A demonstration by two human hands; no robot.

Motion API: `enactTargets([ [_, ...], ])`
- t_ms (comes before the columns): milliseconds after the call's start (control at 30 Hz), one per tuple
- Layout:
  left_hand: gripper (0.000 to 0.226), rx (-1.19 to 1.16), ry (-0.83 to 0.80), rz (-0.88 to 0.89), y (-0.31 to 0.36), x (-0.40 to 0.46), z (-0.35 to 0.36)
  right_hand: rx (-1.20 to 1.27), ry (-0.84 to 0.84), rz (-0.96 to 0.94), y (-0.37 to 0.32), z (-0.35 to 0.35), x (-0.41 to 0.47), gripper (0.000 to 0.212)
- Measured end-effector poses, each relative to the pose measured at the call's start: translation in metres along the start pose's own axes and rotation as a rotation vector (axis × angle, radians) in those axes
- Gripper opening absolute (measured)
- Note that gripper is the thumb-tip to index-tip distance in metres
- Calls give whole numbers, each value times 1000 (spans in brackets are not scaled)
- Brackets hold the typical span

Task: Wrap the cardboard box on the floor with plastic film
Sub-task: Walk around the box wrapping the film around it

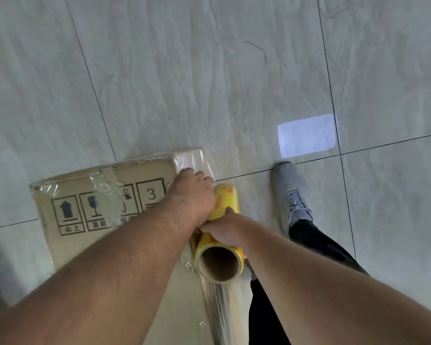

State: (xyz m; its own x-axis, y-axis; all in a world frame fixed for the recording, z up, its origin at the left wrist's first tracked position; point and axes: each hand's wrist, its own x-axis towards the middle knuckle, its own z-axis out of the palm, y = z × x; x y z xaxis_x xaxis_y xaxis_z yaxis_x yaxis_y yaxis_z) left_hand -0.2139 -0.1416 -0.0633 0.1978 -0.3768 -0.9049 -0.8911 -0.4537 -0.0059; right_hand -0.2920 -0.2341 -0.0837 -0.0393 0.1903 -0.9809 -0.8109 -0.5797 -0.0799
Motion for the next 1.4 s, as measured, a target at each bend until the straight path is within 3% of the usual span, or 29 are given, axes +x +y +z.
enactTargets([
  [67,39,5,-13,42,11,0,9,27,-17,-12,8,2,0,96],
  [100,40,-9,-9,51,15,1,13,93,3,-4,16,7,1,100],
  [167,41,-41,-8,47,19,2,16,445,94,124,31,17,0,112],
  [267,40,-20,-21,51,21,1,16,1015,3,227,49,34,3,82],
  [367,37,35,-36,52,23,-2,15,1136,-34,219,56,38,4,66],
  [700,44,-56,-134,-48,39,3,3,816,72,240,55,-4,-12,68],
  [800,41,-35,-126,-43,38,1,7,715,73,201,55,-4,-9,80],
  [967,37,-31,-80,-49,38,-8,11,403,112,102,68,14,1,120],
  [1133,39,59,-85,-38,40,-16,14,126,108,109,50,42,22,131],
  [1233,39,31,-86,-38,47,-10,18,94,165,54,40,52,23,130],
  [1300,37,-22,-113,-20,58,-8,27,153,108,63,43,57,26,130],
  [1400,38,18,-120,13,71,-7,36,452,99,100,70,58,15,104],
])
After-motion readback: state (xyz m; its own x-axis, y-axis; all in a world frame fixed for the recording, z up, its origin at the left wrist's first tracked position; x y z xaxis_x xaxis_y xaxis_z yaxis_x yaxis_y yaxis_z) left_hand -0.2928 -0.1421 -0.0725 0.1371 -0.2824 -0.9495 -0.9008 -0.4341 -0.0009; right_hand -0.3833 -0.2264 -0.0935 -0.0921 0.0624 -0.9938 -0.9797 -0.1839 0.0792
